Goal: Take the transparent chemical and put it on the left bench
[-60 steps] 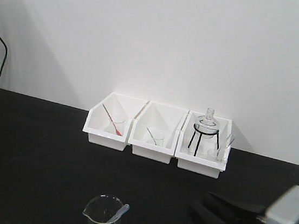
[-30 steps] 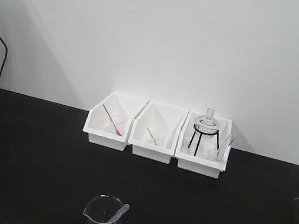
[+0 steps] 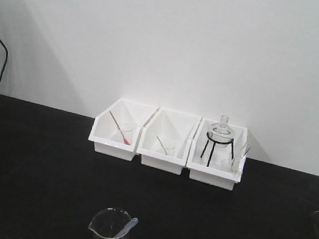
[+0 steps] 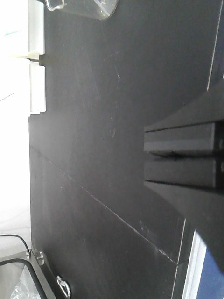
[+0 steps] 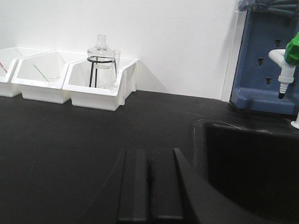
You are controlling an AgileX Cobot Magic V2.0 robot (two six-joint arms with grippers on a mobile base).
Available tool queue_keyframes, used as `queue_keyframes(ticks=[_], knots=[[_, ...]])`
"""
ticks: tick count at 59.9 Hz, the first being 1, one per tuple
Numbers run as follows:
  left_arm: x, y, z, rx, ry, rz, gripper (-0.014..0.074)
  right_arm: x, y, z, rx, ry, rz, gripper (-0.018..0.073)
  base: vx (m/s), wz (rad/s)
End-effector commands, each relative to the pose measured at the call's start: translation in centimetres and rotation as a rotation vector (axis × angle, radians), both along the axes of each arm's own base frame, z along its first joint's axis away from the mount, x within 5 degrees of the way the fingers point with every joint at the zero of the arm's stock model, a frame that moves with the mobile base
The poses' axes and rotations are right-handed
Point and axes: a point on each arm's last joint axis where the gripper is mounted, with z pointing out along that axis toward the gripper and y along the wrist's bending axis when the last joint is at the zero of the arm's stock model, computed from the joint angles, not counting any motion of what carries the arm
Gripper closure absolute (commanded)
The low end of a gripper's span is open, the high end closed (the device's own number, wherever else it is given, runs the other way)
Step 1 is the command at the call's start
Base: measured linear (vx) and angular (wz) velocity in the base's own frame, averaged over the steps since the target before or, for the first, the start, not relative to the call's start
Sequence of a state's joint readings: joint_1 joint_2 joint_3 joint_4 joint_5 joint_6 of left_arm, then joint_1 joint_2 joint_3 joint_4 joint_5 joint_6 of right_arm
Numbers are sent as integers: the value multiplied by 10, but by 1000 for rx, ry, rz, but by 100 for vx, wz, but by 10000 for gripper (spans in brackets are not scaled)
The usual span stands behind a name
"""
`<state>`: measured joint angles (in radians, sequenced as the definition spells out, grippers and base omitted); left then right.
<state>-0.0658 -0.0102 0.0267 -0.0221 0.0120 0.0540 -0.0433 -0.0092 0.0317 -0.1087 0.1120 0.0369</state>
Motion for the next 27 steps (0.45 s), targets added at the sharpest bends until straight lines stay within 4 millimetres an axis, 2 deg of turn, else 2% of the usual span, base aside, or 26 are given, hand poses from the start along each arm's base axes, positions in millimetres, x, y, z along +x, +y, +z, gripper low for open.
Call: queue_keyframes(ticks=[1, 27], knots=[[-1, 0, 3, -14, -81, -1, 600, 0, 0, 5, -4, -72, 1, 566, 0, 0], [-1, 0, 3, -14, -81, -1, 600, 0, 0, 5, -4, -72, 1, 566, 0, 0]])
